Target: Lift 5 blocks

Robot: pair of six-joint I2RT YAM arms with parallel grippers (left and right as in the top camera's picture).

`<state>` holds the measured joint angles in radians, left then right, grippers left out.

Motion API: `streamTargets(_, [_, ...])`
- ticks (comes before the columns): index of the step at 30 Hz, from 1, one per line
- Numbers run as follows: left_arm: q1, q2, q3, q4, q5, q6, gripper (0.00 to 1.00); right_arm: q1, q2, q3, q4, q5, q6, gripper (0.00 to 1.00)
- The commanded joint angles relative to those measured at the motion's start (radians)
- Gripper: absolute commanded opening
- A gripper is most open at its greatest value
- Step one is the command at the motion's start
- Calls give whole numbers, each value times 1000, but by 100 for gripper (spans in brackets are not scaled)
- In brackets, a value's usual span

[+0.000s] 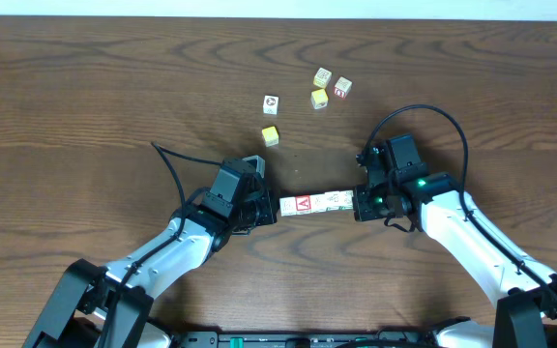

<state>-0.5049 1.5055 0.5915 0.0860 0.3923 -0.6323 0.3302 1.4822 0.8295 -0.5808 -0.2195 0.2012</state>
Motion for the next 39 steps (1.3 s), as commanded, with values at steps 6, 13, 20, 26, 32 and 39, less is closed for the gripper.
streamTargets(6, [-20,-17,58,21,79,-13,8,33,-25,37,0,-125,0,1])
streamTargets(13, [-20,-17,71,20,79,-13,7,33,-26,39,0,-125,0,1])
streamTargets(20, [-20,-17,71,20,79,-13,7,33,-27,42,-4,-126,0,1])
streamTargets(26, [-20,-17,77,21,79,-17,7,32,-52,49,-14,-125,0,1])
streamTargets(32, [-20,-17,89,21,84,-17,7,32,-77,50,-18,-110,0,1])
streamTargets(39, [-20,-17,103,20,94,-17,7,33,-78,51,-29,-110,0,1])
